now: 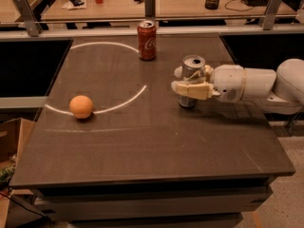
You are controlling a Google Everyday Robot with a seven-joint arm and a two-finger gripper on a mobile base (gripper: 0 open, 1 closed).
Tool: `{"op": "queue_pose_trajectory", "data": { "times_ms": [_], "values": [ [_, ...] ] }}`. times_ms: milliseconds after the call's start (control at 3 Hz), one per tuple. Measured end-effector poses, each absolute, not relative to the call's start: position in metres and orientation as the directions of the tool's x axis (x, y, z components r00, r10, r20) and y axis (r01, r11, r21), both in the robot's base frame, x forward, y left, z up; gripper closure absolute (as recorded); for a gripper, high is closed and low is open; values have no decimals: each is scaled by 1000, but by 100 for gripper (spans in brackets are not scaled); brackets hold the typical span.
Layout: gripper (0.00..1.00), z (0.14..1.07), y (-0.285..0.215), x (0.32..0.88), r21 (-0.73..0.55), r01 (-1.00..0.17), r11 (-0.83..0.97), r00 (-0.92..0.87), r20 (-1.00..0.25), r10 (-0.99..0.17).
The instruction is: Pick redbull can
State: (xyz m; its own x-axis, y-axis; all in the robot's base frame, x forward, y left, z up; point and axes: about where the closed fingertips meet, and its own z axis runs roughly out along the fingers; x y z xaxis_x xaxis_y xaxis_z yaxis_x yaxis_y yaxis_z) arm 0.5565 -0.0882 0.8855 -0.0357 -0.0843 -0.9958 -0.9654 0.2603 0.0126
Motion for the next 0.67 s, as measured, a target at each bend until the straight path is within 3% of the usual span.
{"op": "queue_pose_trajectory", "data": {
  "times_ms": [333,667],
  "values": [
    [100,932,-103,584,-45,-958,282,13,-993,-117],
    [100,940,-106,587,-57,-956,287,24,-993,-118]
  ]
}}
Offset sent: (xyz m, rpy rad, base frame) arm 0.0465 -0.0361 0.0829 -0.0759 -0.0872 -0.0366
